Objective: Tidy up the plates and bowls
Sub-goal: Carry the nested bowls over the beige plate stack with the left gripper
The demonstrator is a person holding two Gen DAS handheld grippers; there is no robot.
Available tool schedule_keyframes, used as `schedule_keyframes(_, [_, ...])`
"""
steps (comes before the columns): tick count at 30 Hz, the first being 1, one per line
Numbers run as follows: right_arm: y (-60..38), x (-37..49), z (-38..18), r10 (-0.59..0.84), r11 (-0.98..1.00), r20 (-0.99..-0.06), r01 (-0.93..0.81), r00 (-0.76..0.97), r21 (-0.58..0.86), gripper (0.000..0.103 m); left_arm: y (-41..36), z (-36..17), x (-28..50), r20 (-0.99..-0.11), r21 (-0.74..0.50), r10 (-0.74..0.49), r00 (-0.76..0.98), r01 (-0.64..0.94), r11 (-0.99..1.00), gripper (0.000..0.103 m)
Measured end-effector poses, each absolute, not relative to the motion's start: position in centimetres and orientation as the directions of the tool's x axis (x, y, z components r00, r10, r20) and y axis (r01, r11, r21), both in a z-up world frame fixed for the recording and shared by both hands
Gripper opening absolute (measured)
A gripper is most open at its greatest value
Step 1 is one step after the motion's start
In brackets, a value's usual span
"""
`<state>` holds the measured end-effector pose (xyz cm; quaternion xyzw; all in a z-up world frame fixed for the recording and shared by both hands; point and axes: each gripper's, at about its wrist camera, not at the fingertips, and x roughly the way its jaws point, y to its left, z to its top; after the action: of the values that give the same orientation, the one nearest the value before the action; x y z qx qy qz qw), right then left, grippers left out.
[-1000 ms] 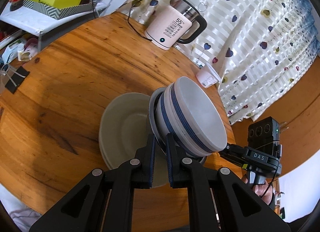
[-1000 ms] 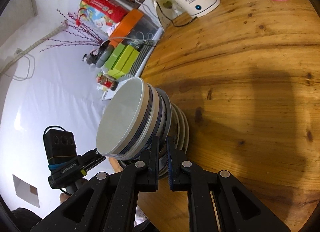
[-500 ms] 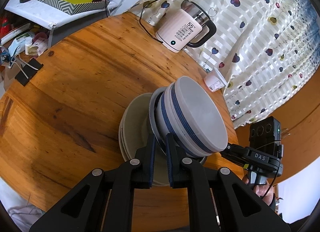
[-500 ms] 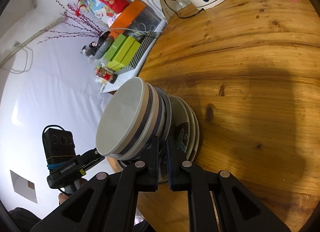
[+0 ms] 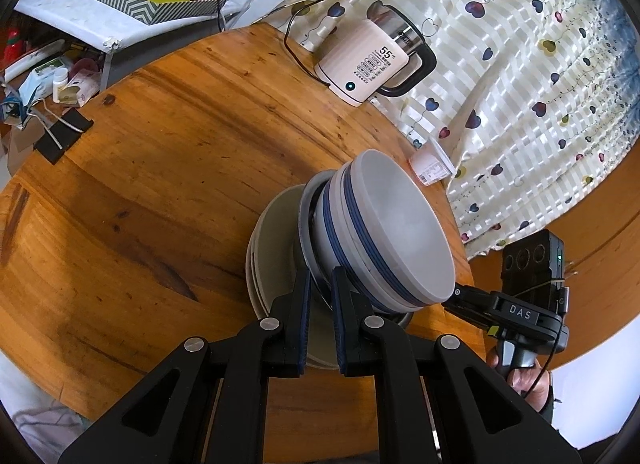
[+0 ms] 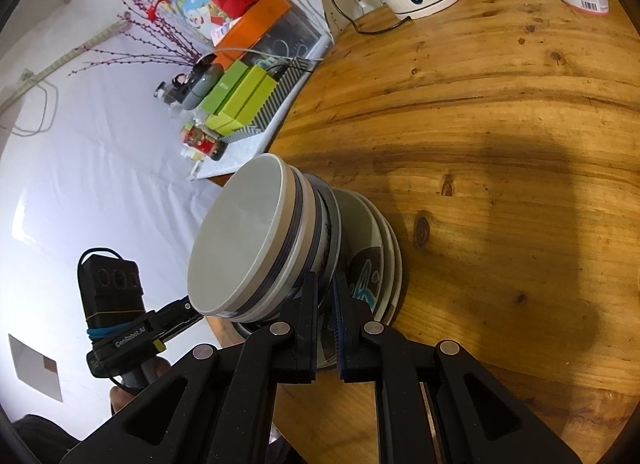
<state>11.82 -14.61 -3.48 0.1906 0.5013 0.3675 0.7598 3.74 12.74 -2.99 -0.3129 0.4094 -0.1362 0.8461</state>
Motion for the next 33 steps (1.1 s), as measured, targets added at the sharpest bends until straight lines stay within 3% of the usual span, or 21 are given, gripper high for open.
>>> schedule_keyframes(24, [-14.4,11.4,-3.5,0.74,0.668,-0.636,-0.356,0.221,0.653,0.01,12.9,-3.1,3.2,-0.617,-0.628,-0.474,0.629,-0.03,0.778,0.011])
schedule_keyframes(33, [-16.0,10.2,-2.9,0.714,0.697,-0.646,-0.356,0.268,0.623,0.035,11.8,-2.1,2.2,-0.653,-0.526,-0.374,0.659,-0.039,0.85,0.015])
